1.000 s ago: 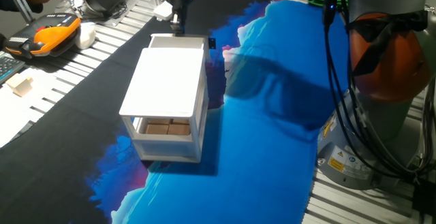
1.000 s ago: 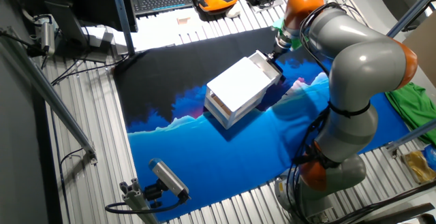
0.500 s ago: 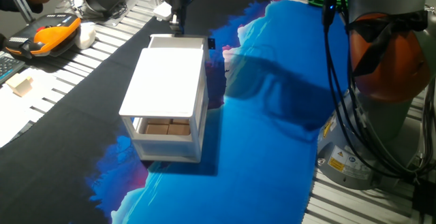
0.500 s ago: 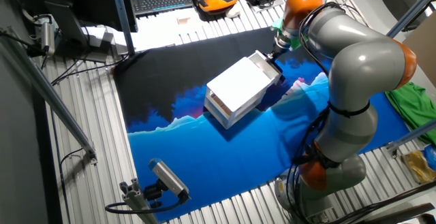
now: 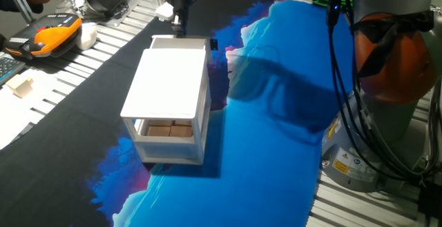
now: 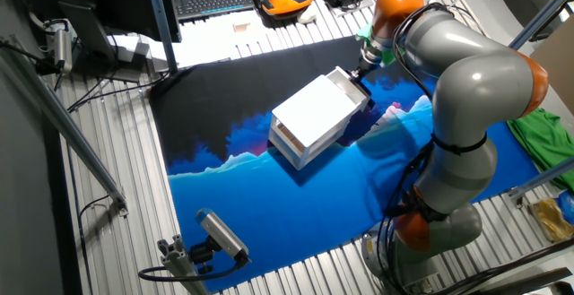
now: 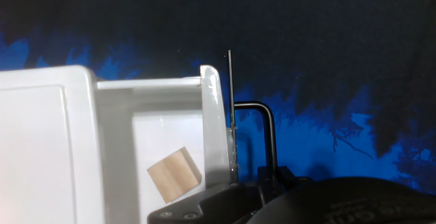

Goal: Grasp the handle and close the drawer

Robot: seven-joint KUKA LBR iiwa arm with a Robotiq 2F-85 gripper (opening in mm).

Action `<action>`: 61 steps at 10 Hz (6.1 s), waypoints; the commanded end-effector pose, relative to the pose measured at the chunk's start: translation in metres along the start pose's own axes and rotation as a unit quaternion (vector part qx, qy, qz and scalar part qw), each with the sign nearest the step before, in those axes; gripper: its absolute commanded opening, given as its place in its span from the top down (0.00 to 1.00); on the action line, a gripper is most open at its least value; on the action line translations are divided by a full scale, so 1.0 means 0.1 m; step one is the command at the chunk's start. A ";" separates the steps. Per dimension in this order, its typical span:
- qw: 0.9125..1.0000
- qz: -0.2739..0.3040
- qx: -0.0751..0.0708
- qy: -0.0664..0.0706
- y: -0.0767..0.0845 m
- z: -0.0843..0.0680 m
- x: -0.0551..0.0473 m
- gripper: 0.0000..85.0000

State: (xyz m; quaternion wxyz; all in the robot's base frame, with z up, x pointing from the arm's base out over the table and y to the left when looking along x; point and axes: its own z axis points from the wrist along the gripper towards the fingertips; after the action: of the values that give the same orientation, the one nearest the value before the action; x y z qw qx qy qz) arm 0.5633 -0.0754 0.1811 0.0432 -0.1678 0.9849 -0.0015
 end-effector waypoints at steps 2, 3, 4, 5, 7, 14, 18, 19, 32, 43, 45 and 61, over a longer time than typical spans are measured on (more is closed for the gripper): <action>1.000 0.000 0.000 0.000 0.00 0.00 0.00 1.00; 1.000 0.000 0.001 0.001 0.00 0.00 0.00 1.00; 1.000 0.002 0.002 0.001 0.00 0.00 0.00 1.00; 1.000 0.003 0.004 0.001 0.00 0.00 0.00 1.00; 1.000 0.002 0.000 0.001 0.00 0.00 0.00 1.00; 1.000 0.005 0.001 -0.004 0.00 0.00 0.00 1.00; 0.999 0.025 0.018 0.009 0.00 0.00 0.00 1.00; 0.999 0.033 0.019 0.008 0.00 0.00 0.00 1.00; 0.999 0.054 0.001 -0.001 0.00 0.00 0.00 1.00; 0.998 0.059 -0.019 -0.020 0.00 0.00 0.00 0.60; 0.998 0.059 -0.021 -0.022 0.00 0.00 0.00 0.60; 0.996 0.089 -0.007 -0.022 0.00 0.00 0.00 0.80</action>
State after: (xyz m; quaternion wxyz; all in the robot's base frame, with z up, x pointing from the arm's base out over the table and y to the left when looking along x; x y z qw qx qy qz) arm 0.5631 -0.0758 0.1806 0.0628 -0.0793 0.9948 0.0126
